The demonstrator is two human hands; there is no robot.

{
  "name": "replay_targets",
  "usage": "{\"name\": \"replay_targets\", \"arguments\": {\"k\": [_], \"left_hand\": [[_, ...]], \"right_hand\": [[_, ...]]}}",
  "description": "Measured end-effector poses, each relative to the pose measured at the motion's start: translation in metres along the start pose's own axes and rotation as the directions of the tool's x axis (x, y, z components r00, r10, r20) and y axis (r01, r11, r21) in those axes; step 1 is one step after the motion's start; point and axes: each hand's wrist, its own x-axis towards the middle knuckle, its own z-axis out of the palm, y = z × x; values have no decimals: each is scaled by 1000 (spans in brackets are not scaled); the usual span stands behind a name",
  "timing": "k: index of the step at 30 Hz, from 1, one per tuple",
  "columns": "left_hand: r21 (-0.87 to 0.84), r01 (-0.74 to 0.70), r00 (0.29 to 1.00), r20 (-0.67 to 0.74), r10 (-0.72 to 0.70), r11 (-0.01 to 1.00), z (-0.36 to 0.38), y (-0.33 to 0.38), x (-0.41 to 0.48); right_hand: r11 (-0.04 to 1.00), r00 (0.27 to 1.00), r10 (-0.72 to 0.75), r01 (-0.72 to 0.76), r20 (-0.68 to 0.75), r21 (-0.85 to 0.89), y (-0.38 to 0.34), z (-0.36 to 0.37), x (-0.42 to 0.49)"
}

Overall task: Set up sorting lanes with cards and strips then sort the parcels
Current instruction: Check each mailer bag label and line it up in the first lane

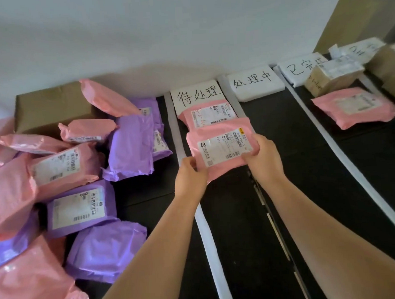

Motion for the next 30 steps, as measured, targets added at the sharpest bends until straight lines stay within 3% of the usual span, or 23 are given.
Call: {"name": "replay_targets", "arguments": {"k": [5,10,17,19,23,27,30], "left_hand": [[108,6,995,95,-16,994,7,0,17],[180,-24,988,152,-4,983,6,-4,13],[81,-17,1000,24,15,997,-24,-10,-14],[65,-73,997,-8,73,995,-41,-20,-27],[31,-78,991,-111,81,997,-83,-57,-61],[156,-117,975,-169,143,981,-124,-112,-94],[387,-78,974,-167,153,919,-153,-159,-108]], "right_hand": [[992,996,-5,17,87,-129,13,15,19],[982,997,19,-5,73,-188,12,17,16],[989,995,-55,44,-78,-140,-26,7,-12],[990,990,-91,78,-112,-117,-42,7,-29],[980,978,-179,167,-106,-108,-74,18,-73],[962,967,-255,254,-2,-97,-93,53,-133],[954,959,-252,269,129,-135,-100,92,-175]]}}
